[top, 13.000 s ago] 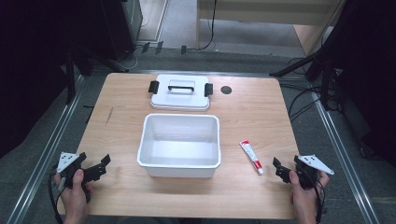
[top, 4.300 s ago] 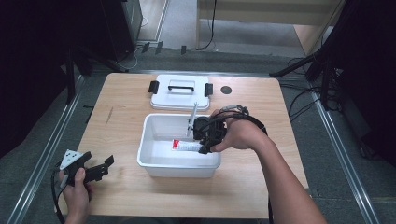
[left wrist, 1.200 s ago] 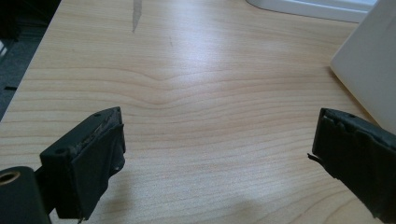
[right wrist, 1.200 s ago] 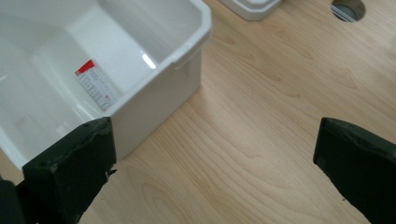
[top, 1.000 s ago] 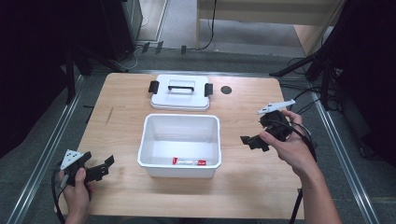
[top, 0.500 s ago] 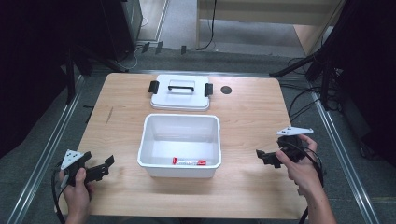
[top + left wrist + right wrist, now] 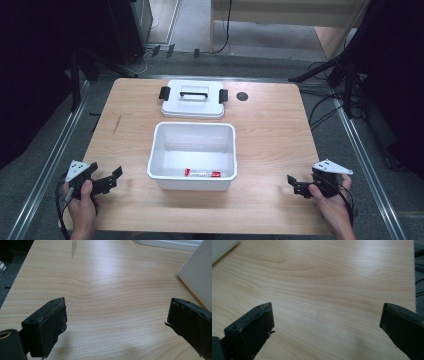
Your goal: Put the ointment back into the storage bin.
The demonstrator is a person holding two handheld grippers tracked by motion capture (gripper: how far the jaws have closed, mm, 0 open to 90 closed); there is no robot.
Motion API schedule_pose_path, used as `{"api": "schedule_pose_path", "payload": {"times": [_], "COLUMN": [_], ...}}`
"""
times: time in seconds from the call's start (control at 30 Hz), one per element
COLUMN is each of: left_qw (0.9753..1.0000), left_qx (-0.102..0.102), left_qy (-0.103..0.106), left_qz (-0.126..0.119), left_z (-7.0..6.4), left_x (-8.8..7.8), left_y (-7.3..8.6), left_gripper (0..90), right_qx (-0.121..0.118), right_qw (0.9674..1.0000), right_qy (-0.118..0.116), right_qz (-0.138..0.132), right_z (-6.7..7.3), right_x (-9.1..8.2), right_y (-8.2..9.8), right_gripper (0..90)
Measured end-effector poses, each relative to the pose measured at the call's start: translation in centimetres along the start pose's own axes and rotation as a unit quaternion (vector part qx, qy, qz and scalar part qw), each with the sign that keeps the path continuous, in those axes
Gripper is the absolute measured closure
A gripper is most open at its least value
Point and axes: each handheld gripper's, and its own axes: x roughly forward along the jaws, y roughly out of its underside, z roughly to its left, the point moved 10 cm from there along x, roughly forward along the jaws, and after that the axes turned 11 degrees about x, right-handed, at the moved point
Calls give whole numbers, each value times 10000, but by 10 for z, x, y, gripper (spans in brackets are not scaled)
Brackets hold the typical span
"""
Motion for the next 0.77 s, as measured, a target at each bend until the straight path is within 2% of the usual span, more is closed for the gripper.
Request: {"api": "schedule_pose_path", "payload": {"times": [0.17, 0.27, 0.4, 0.53, 0.67, 0.77], "left_qw": [10000, 10000, 10000, 10000, 10000, 10000], "left_qx": [-1, -25, -32, -36, -14, -33], "left_qy": [-41, -54, -54, -56, -69, -66], "left_qz": [5, -10, 6, 20, 28, 20], "left_z": [1, 1, 1, 1, 1, 1], "left_x": [0, 0, 0, 0, 0, 0], "left_y": [0, 0, 0, 0, 0, 0], "left_gripper": [31, 31, 30, 30, 30, 30], "right_qx": [92, 331, 480, 479, 561, 438], "right_qw": [9998, 9989, 9973, 9966, 9963, 9970], "right_qy": [105, 94, 63, 127, 157, 161], "right_qz": [-142, -312, -558, -658, -628, -610], "right_z": [-10, -17, -19, -21, -21, -19], "right_x": [-5, -8, -14, -17, -18, -17], "right_y": [13, 19, 23, 25, 27, 27], "right_gripper": [0, 0, 0, 0, 0, 0]}}
